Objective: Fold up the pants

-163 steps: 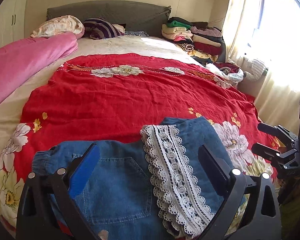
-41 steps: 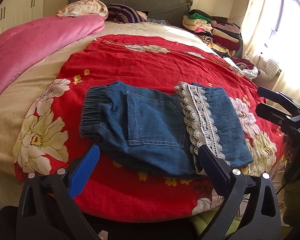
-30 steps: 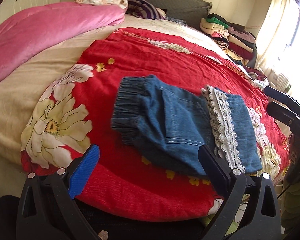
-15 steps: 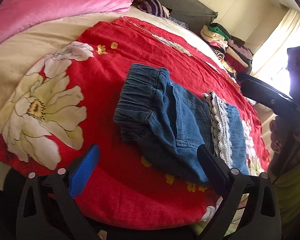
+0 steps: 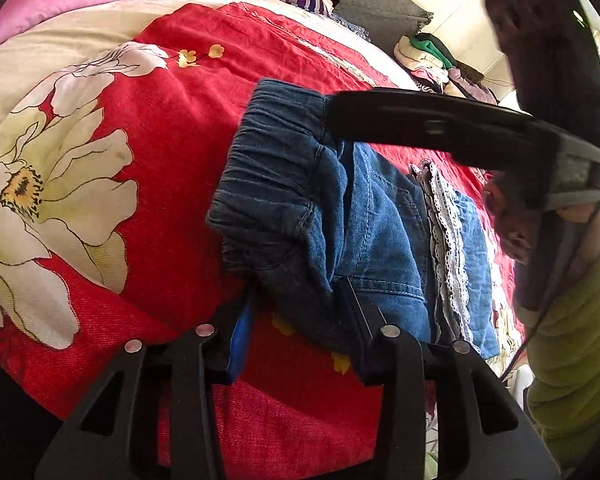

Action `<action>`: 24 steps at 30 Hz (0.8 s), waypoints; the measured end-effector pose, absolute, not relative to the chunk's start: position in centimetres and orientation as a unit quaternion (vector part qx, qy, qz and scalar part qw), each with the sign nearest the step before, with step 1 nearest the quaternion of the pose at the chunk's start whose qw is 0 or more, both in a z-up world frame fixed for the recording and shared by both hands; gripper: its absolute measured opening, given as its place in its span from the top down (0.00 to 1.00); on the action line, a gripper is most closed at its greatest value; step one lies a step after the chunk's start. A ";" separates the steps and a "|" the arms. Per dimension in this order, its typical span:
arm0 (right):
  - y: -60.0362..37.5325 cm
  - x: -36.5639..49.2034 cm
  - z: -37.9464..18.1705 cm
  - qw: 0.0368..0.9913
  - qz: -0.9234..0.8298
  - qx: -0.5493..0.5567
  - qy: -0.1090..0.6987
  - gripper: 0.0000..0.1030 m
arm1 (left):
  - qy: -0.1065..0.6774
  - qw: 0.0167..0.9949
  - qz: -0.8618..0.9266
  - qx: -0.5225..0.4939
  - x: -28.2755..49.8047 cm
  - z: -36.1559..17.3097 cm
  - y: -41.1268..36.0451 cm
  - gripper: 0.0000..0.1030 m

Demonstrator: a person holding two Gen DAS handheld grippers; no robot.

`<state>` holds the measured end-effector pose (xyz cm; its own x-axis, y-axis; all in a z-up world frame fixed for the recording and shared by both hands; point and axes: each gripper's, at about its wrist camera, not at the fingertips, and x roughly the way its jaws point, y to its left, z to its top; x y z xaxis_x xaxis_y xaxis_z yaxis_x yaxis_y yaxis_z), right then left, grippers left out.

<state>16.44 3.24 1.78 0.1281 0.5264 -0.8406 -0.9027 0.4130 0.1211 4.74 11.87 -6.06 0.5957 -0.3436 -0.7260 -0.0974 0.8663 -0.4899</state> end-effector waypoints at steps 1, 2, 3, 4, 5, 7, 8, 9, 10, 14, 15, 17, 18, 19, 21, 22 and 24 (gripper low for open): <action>3.8 16.4 1.3 0.715 0.499 -0.220 0.438 0.09 | 0.444 0.858 -0.072 -0.249 4.7 -6.1 11.9 0.63; 4.4 16.5 0.8 0.709 0.500 -0.223 0.443 0.09 | 0.443 0.858 -0.073 -0.250 4.7 -6.1 11.9 0.63; 4.8 16.6 0.4 0.705 0.502 -0.223 0.448 0.09 | 0.443 0.858 -0.074 -0.250 4.7 -6.1 12.0 0.63; 5.2 16.7 -0.1 0.701 0.504 -0.223 0.453 0.09 | 0.443 0.857 -0.075 -0.251 4.7 -6.2 12.1 0.63; 5.4 16.9 -0.5 0.695 0.507 -0.220 0.459 0.09 | 0.443 0.857 -0.076 -0.251 4.8 -6.2 12.1 0.63; 5.6 17.3 -1.4 0.687 0.516 -0.209 0.467 0.22 | 0.443 0.857 -0.078 -0.252 4.8 -6.2 12.3 0.62; 5.5 17.5 -1.8 0.681 0.522 -0.200 0.472 0.38 | 0.444 0.856 -0.080 -0.252 4.8 -6.3 12.3 0.62; 5.3 17.6 -2.0 0.673 0.532 -0.190 0.478 0.47 | 0.444 0.855 -0.082 -0.255 4.8 -6.2 12.4 0.61; 4.9 17.5 -2.0 0.676 0.534 -0.188 0.472 0.51 | 0.444 0.854 -0.085 -0.258 4.8 -6.2 12.5 0.59; 2.4 17.8 -0.3 0.686 0.550 -0.142 0.455 0.71 | 0.437 0.856 -0.101 -0.257 4.4 -5.4 12.1 0.31; 1.3 17.8 0.4 0.689 0.556 -0.128 0.447 0.72 | 0.435 0.859 -0.102 -0.251 4.4 -5.2 11.8 0.28; -0.6 17.9 1.6 0.694 0.563 -0.103 0.436 0.72 | 0.432 0.862 -0.108 -0.243 4.3 -4.7 11.3 0.20; -1.8 17.7 2.3 0.696 0.568 -0.090 0.429 0.72 | 0.430 0.862 -0.113 -0.244 4.2 -4.5 11.0 0.18; -3.0 17.6 3.0 0.702 0.569 -0.080 0.421 0.72 | 0.429 0.861 -0.121 -0.246 4.3 -4.4 10.8 0.18; -5.1 17.3 4.0 0.706 0.574 -0.063 0.410 0.72 | 0.429 0.854 -0.144 -0.258 4.8 -4.3 10.1 0.18; -6.1 17.2 4.4 0.708 0.577 -0.056 0.404 0.72 | 0.429 0.850 -0.155 -0.265 5.1 -4.3 9.8 0.18; -7.9 17.0 5.3 0.713 0.579 -0.044 0.393 0.72 | 0.428 0.840 -0.182 -0.279 6.0 -4.2 8.7 0.18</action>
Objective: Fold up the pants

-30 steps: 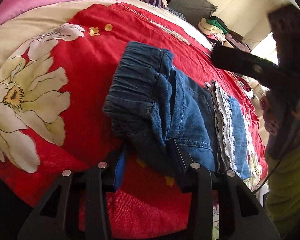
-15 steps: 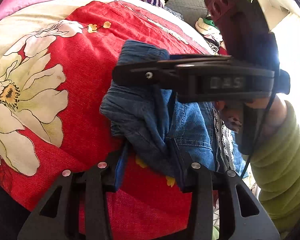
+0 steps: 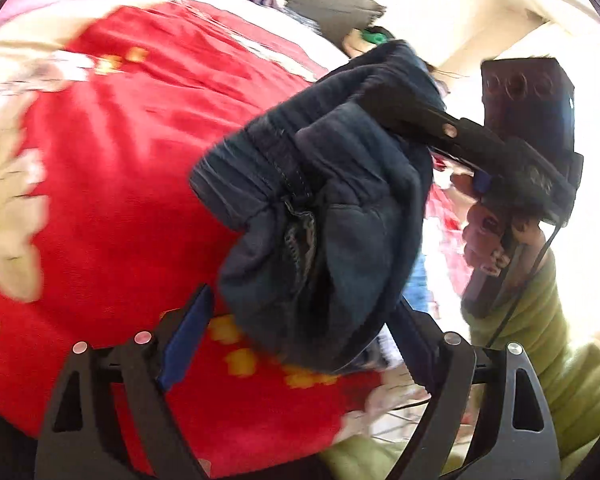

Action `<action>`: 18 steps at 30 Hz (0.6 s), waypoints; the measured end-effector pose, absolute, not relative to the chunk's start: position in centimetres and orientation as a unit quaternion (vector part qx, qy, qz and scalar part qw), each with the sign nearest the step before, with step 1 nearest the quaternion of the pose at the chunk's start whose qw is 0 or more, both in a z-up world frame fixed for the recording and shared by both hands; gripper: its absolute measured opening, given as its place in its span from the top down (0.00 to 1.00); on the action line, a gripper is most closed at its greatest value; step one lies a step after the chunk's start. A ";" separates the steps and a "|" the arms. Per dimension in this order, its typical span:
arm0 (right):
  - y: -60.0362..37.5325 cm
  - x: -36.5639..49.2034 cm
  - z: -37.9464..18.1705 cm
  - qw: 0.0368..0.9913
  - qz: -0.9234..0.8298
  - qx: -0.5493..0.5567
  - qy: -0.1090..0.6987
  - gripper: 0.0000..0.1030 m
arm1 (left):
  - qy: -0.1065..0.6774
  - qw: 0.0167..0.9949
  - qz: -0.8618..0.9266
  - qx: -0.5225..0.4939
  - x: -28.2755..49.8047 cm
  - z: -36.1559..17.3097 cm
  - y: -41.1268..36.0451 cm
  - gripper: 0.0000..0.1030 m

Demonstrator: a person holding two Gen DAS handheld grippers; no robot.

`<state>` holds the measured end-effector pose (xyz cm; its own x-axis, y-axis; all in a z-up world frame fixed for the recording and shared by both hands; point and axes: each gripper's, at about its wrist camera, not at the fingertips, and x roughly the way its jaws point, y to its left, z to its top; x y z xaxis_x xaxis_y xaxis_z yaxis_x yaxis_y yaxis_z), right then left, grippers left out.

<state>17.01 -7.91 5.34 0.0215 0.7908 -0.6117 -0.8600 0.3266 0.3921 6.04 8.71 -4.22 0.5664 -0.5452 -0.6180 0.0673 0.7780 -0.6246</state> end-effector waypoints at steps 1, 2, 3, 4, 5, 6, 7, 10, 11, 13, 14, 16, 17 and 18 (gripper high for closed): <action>-8.7 17.0 5.7 0.717 0.577 -0.039 0.389 0.72 | 0.431 0.834 -0.193 -0.284 6.6 -4.1 8.0 0.18; -9.4 16.9 5.9 0.720 0.576 -0.034 0.385 0.72 | 0.430 0.832 -0.201 -0.286 6.7 -4.0 7.6 0.18; -10.3 16.9 6.2 0.724 0.574 -0.030 0.382 0.71 | 0.426 0.831 -0.214 -0.287 7.0 -3.6 6.8 0.18; -11.0 16.8 6.3 0.728 0.571 -0.027 0.379 0.71 | 0.421 0.833 -0.218 -0.284 7.1 -3.2 6.2 0.18; -11.9 16.7 6.5 0.732 0.569 -0.024 0.375 0.70 | 0.416 0.837 -0.223 -0.277 7.2 -2.7 5.6 0.20; -12.4 16.7 6.5 0.735 0.566 -0.021 0.373 0.68 | 0.413 0.841 -0.227 -0.267 7.3 -2.0 4.7 0.20; -13.1 16.7 6.6 0.738 0.564 -0.016 0.370 0.66 | 0.409 0.843 -0.234 -0.261 7.3 -1.5 3.9 0.20; -15.7 16.8 6.7 0.755 0.548 0.007 0.360 0.35 | 0.401 0.846 -0.260 -0.238 7.3 -0.3 1.5 0.20; -17.0 16.8 6.7 0.767 0.533 0.021 0.356 0.26 | 0.400 0.845 -0.270 -0.229 7.2 -0.1 0.8 0.20; -20.1 16.7 6.1 0.784 0.505 0.058 0.355 0.26 | 0.404 0.840 -0.297 -0.209 6.7 -0.2 -1.0 0.20; -21.5 16.6 5.7 0.793 0.490 0.072 0.355 0.26 | 0.409 0.836 -0.307 -0.201 6.5 -0.5 -1.8 0.20; -24.2 16.2 4.5 0.811 0.453 0.082 0.362 0.26 | 0.426 0.828 -0.317 -0.179 6.2 -1.3 -3.4 0.20; -25.1 15.9 3.9 0.817 0.436 0.083 0.369 0.26 | 0.432 0.826 -0.319 -0.173 6.1 -1.6 -3.9 0.20; -25.6 15.6 3.3 0.820 0.424 0.082 0.375 0.26 | 0.440 0.825 -0.315 -0.163 6.2 -2.1 -4.4 0.20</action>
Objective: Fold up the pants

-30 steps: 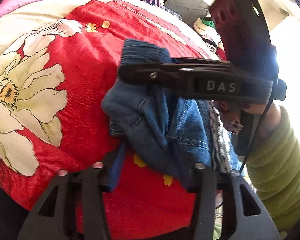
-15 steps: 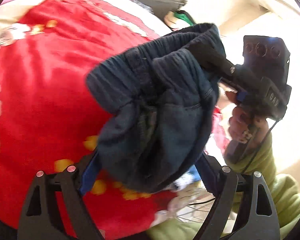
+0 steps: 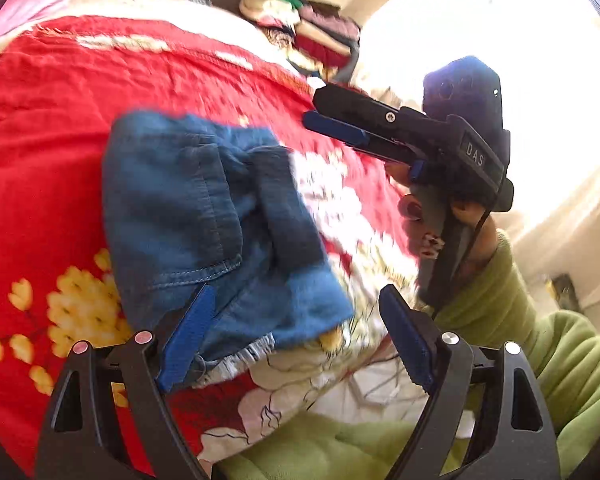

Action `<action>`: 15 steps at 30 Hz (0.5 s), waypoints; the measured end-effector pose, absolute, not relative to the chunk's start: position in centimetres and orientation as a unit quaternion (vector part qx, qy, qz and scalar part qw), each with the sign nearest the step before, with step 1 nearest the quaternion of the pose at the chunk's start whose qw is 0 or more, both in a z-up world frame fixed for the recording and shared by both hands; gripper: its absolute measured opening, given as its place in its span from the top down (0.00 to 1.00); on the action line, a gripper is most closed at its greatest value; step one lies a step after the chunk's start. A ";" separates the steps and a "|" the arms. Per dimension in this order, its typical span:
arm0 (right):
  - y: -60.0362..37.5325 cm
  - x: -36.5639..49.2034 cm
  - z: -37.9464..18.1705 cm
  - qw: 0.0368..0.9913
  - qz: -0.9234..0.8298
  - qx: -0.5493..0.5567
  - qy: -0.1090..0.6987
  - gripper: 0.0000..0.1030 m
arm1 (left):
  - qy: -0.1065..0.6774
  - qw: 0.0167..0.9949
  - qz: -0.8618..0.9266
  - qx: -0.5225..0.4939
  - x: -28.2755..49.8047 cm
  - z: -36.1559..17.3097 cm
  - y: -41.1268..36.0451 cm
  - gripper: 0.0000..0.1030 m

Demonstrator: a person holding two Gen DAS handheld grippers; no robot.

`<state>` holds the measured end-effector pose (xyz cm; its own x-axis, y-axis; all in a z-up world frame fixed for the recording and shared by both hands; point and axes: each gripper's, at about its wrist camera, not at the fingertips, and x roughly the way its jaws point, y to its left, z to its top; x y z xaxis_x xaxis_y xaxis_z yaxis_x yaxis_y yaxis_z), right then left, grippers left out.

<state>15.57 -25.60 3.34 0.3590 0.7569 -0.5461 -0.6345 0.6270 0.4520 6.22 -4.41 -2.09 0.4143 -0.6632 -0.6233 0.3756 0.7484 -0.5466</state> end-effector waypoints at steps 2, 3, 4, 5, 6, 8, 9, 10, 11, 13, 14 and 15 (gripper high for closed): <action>-26.0 15.0 2.2 0.820 0.413 0.081 0.388 0.26 | 0.448 0.832 -0.296 -0.141 5.8 -2.5 -5.4 0.20; -26.0 14.7 1.6 0.819 0.410 0.077 0.394 0.26 | 0.451 0.836 -0.285 -0.129 5.8 -2.8 -5.5 0.20; -25.8 14.4 1.1 0.816 0.411 0.073 0.400 0.26 | 0.452 0.838 -0.279 -0.127 5.8 -3.0 -5.5 0.22; -25.6 14.3 0.6 0.815 0.409 0.067 0.405 0.26 | 0.455 0.837 -0.276 -0.128 5.8 -3.2 -5.5 0.22; -25.4 14.3 0.1 0.816 0.402 0.058 0.411 0.28 | 0.456 0.837 -0.275 -0.127 5.9 -3.3 -5.5 0.22; -25.0 14.5 -1.1 0.819 0.378 0.028 0.431 0.38 | 0.456 0.839 -0.273 -0.117 5.7 -3.5 -5.6 0.22; -24.7 14.7 -2.1 0.820 0.359 0.001 0.445 0.39 | 0.456 0.839 -0.273 -0.113 5.5 -3.6 -5.6 0.22; -24.5 14.7 -2.7 0.821 0.349 -0.012 0.452 0.39 | 0.457 0.839 -0.274 -0.111 5.6 -3.7 -5.7 0.22; -24.6 14.8 -3.1 0.820 0.345 -0.018 0.456 0.39 | 0.457 0.839 -0.274 -0.108 5.5 -3.6 -5.7 0.22; -25.2 14.7 -3.1 0.821 0.342 -0.011 0.457 0.39 | 0.451 0.847 -0.262 -0.105 5.3 -3.0 -5.1 0.28; -25.5 14.4 -3.0 0.823 0.342 -0.011 0.454 0.39 | 0.444 0.854 -0.251 -0.104 5.1 -2.4 -4.4 0.28; -25.9 14.1 -2.4 0.827 0.344 -0.009 0.445 0.39 | 0.433 0.863 -0.238 -0.106 4.9 -1.8 -3.5 0.29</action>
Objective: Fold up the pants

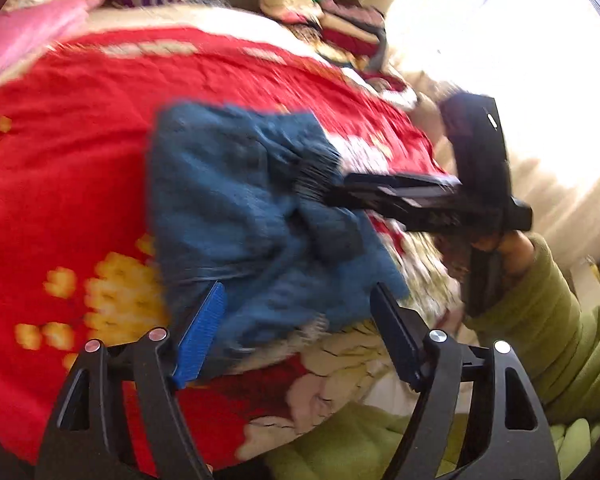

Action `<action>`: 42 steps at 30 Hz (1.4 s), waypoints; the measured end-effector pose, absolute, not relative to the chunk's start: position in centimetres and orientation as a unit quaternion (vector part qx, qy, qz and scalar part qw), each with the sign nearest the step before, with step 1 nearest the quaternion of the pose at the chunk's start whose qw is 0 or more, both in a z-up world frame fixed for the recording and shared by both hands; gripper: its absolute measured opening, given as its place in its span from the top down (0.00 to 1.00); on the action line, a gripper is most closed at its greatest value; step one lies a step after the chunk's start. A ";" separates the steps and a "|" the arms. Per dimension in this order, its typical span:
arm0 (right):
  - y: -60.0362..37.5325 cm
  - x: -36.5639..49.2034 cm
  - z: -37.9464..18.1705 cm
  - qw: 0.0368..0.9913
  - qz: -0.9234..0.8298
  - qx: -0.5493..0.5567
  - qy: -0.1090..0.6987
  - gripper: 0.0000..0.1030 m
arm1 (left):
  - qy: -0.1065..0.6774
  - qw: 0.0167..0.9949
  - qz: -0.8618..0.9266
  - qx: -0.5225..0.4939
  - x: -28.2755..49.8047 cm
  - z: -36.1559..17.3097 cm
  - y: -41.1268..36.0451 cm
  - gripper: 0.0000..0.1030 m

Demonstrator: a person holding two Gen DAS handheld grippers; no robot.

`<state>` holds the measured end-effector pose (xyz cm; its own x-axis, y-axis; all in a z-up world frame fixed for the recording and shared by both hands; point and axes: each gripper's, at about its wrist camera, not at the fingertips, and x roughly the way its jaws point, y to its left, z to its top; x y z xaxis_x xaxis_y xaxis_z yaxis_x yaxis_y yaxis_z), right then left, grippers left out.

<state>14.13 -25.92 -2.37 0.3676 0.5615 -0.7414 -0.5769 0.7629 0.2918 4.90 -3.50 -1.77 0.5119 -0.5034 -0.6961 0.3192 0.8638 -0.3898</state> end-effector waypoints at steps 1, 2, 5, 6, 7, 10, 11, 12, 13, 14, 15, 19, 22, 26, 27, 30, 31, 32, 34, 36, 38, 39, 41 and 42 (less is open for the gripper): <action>-26.3 13.9 -1.7 0.832 0.345 -0.008 0.434 0.38 | 0.423 0.871 -0.225 -0.110 4.7 -1.2 -2.7 0.30; -26.6 13.8 -1.1 0.837 0.346 -0.009 0.424 0.38 | 0.417 0.876 -0.216 -0.111 4.6 -0.9 -2.1 0.30; -26.8 13.9 1.1 0.846 0.357 -0.005 0.397 0.38 | 0.408 0.888 -0.184 -0.107 5.0 -0.4 -0.9 0.51; -26.5 14.1 1.9 0.848 0.363 -0.009 0.387 0.38 | 0.411 0.887 -0.181 -0.110 5.0 -0.5 -0.8 0.58; -26.0 14.3 2.6 0.849 0.368 -0.017 0.379 0.38 | 0.414 0.885 -0.180 -0.110 5.3 -0.7 -0.9 0.62; -24.0 15.0 3.9 0.845 0.384 -0.045 0.370 0.39 | 0.421 0.884 -0.185 -0.082 5.8 -1.2 -2.2 0.75; -23.2 15.3 4.1 0.843 0.389 -0.057 0.367 0.40 | 0.420 0.885 -0.186 -0.072 5.8 -1.2 -2.7 0.75; -22.1 15.8 4.3 0.840 0.393 -0.071 0.367 0.43 | 0.413 0.890 -0.186 -0.055 5.5 -1.1 -3.2 0.75; -21.4 16.3 4.3 0.837 0.396 -0.079 0.370 0.46 | 0.409 0.892 -0.186 -0.040 5.4 -1.1 -3.7 0.75; -20.7 16.8 4.3 0.832 0.401 -0.085 0.373 0.50 | 0.408 0.894 -0.185 -0.023 5.2 -1.3 -4.1 0.75; -19.7 17.5 4.1 0.827 0.406 -0.092 0.379 0.54 | 0.412 0.892 -0.186 -0.007 5.0 -1.7 -4.7 0.75; -17.0 19.7 2.4 0.807 0.408 -0.123 0.409 0.63 | 0.435 0.879 -0.195 0.012 4.5 -3.5 -6.0 0.75; -15.7 20.3 0.7 0.783 0.420 -0.141 0.436 0.66 | 0.431 0.880 -0.197 0.020 4.2 -3.5 -6.0 0.75; -14.9 19.3 -0.6 0.760 0.449 -0.152 0.446 0.98 | 0.432 0.879 -0.200 0.009 4.3 -3.5 -5.6 0.75; -14.8 18.8 -0.4 0.764 0.447 -0.158 0.437 0.98 | 0.432 0.879 -0.200 0.008 4.3 -3.5 -5.5 0.75; -14.6 18.9 0.5 0.792 0.417 -0.167 0.412 0.98 | 0.432 0.879 -0.200 0.005 4.4 -3.5 -5.5 0.73; -14.5 19.2 0.4 0.797 0.405 -0.176 0.411 0.98 | 0.431 0.880 -0.200 0.004 4.3 -3.5 -5.6 0.73; -14.3 19.5 0.1 0.797 0.405 -0.177 0.413 0.98 | 0.431 0.880 -0.199 0.004 4.3 -3.5 -5.5 0.73; -14.0 20.1 -1.1 0.792 0.402 -0.170 0.427 0.98 | 0.430 0.881 -0.198 0.003 4.2 -3.5 -5.4 0.73; -13.8 20.4 -2.0 0.791 0.398 -0.167 0.434 0.98 | 0.430 0.881 -0.198 -0.001 4.2 -3.5 -5.2 0.73; -14.1 20.5 -2.0 0.794 0.396 -0.154 0.435 0.97 | 0.432 0.880 -0.200 -0.005 4.3 -3.5 -5.2 0.73; -14.4 20.4 -1.6 0.798 0.396 -0.141 0.432 0.91 | 0.432 0.879 -0.200 -0.006 4.3 -3.5 -5.2 0.73; -15.3 20.0 -0.6 0.808 0.395 -0.123 0.419 0.77 | 0.432 0.879 -0.202 -0.007 4.3 -3.5 -5.2 0.73; -16.0 19.6 0.1 0.817 0.391 -0.119 0.408 0.66 | 0.432 0.879 -0.202 -0.007 4.3 -3.5 -5.2 0.73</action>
